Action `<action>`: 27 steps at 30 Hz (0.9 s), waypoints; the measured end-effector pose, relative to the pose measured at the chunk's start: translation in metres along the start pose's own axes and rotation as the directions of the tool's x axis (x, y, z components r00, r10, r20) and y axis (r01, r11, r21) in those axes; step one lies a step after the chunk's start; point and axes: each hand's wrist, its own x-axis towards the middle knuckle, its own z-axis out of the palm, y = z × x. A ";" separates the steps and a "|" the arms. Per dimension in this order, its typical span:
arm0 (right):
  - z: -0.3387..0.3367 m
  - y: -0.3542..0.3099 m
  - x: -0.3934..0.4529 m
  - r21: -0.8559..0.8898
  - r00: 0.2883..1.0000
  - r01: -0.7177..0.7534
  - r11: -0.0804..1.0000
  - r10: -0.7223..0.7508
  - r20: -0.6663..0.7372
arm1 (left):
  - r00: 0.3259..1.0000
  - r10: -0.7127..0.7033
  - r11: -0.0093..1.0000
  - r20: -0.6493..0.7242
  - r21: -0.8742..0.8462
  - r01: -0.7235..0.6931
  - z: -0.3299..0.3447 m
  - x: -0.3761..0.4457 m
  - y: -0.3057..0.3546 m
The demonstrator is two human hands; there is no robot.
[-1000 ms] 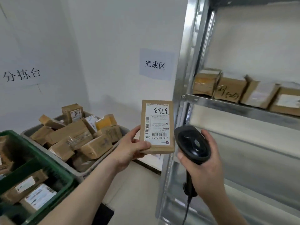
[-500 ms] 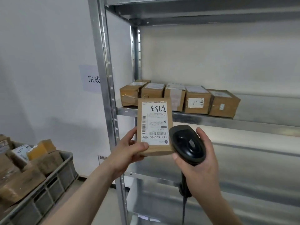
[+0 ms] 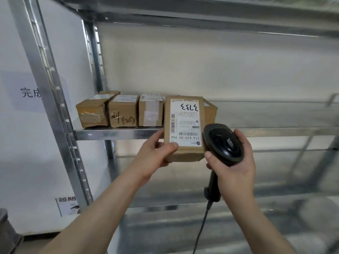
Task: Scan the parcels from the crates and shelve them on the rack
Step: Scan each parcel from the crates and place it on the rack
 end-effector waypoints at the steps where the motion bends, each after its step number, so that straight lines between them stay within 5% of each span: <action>1: -0.005 0.000 0.003 0.007 0.999 0.001 1.000 -0.001 -0.032 | 1.000 0.006 1.000 0.005 -0.001 -0.006 0.008 0.004 0.003; 12: -0.081 0.002 0.078 0.035 0.968 0.043 0.998 -0.033 -0.248 | 0.998 0.049 0.998 0.049 0.034 -0.051 0.117 0.056 0.040; 27: -0.140 0.045 0.204 0.125 0.999 -0.043 0.991 0.042 0.012 | 0.985 0.017 0.978 -0.170 0.208 0.019 0.208 0.121 0.046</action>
